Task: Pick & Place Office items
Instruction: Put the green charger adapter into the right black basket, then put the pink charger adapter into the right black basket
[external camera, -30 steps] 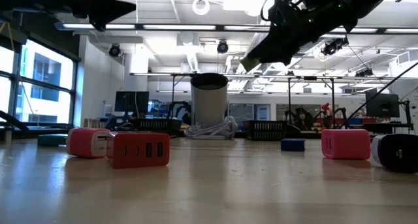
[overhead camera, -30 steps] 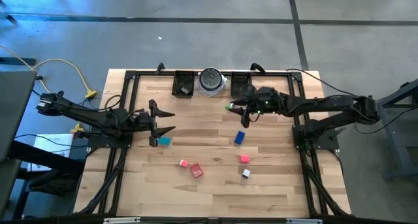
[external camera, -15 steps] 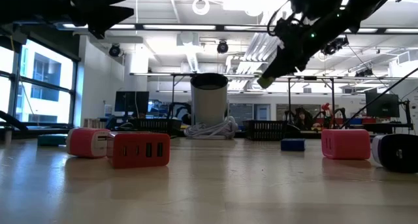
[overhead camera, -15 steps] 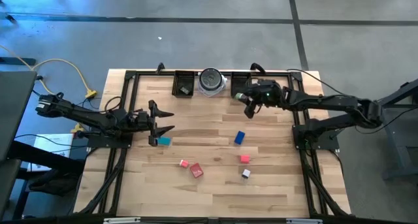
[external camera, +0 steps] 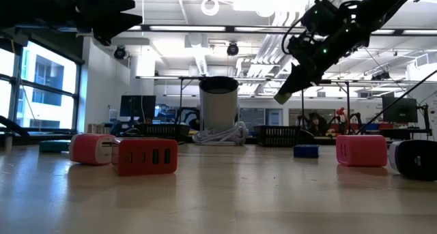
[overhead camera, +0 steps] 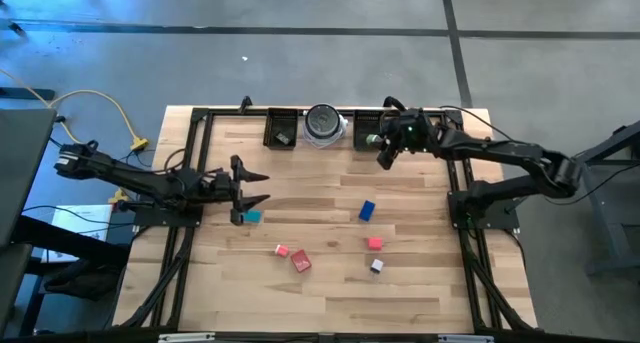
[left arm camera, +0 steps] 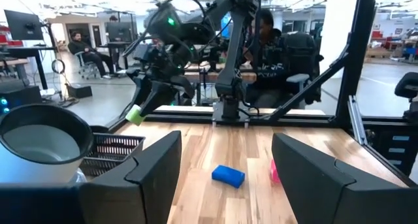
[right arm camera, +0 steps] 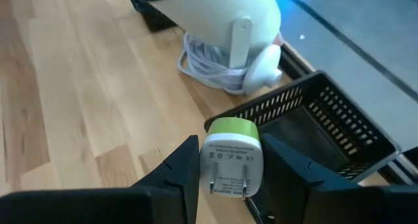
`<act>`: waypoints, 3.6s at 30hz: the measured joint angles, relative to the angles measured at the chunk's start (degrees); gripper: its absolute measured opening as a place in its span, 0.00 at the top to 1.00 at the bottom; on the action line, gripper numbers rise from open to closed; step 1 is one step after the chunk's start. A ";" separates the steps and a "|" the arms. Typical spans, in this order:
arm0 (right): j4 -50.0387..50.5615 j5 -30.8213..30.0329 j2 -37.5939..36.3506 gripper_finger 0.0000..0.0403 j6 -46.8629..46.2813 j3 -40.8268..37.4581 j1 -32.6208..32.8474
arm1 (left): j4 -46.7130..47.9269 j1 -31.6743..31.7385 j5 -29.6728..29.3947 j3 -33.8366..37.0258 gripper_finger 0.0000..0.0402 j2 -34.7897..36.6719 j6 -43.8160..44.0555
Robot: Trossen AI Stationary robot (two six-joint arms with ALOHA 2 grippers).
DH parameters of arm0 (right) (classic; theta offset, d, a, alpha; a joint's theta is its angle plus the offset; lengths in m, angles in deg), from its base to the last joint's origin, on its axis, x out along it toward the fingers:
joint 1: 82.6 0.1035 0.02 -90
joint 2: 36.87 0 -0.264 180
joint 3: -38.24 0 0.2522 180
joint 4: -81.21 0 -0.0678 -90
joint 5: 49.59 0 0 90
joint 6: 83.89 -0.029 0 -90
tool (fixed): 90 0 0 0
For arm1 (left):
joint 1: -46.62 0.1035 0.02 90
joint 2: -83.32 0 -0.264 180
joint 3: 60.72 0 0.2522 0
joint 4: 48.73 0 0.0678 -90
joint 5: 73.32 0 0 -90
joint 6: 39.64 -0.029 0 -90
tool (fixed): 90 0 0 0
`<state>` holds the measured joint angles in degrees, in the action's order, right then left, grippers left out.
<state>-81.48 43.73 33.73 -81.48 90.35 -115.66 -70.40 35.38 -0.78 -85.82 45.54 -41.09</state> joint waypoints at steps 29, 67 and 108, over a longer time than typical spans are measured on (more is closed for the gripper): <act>24.80 9.20 18.21 0.70 8.99 22.20 -12.23 | -4.83 2.58 3.88 0.00 0.42 -4.88 1.94; 37.15 6.85 26.46 0.70 18.89 30.64 -10.44 | -2.71 2.58 5.41 0.00 0.42 -4.88 1.90; 32.62 0.24 32.03 0.39 19.91 30.60 -8.56 | -7.73 2.60 5.74 0.00 0.42 -12.64 2.77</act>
<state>-48.86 43.97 65.76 -61.57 120.95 -124.22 -78.13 37.98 4.96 -85.82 32.90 -38.32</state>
